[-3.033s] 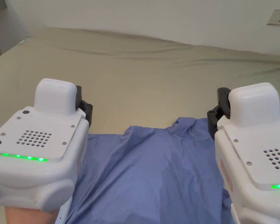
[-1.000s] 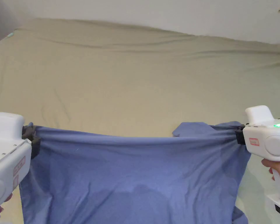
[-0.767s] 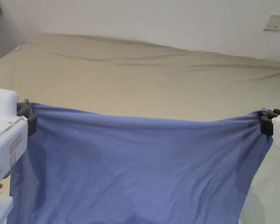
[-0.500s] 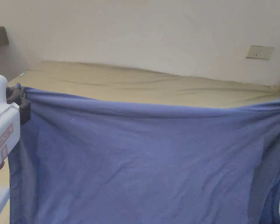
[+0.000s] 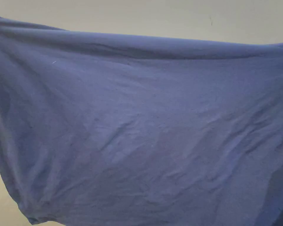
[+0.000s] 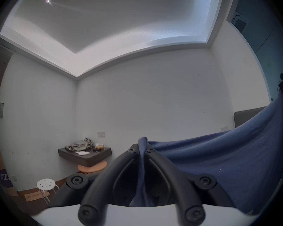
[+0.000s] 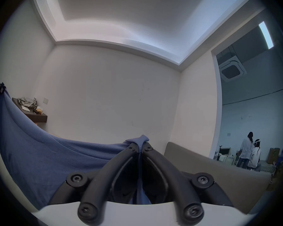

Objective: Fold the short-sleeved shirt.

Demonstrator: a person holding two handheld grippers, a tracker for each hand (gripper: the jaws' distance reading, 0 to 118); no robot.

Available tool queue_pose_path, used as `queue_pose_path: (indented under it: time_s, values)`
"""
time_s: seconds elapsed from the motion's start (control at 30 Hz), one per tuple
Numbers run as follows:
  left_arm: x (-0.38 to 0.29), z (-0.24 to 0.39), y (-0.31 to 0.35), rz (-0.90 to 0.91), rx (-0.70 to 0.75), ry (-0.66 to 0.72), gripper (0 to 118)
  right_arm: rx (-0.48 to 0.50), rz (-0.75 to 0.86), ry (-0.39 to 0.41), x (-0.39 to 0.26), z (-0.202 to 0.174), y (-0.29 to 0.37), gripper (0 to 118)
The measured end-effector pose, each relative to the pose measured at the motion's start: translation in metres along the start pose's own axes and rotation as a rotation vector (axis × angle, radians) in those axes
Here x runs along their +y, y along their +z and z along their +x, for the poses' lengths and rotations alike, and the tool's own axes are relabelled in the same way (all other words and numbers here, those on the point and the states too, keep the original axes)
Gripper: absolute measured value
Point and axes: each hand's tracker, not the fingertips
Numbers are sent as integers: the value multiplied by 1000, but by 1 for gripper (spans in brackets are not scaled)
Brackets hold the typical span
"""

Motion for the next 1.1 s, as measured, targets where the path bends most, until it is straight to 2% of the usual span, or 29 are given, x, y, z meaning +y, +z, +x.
queue_pose_path:
  time_s: [0.1,0.33,0.6,0.77,0.97,1.0,1.1]
  values:
    - [19,-2,-15,15,6,-14,1,-18,41,38,19,-1,-13,5]
    - [47,14,-61,-7,3,-42,1,-27,41,32,46,-6,-68,6]
    - [41,29,-158,-75,-20,-37,1,-53,10,66,41,-16,-156,6]
    - [31,41,-210,-108,-12,-44,1,-71,-10,144,29,-31,-208,6]
    - [13,56,-272,-162,-15,-25,1,-64,-56,147,15,-43,-275,6]
    - [13,63,-265,-172,-17,-20,1,-61,-67,143,12,-45,-285,6]
    - [3,71,-285,-196,-1,-25,1,-35,-71,107,6,-49,-300,6]
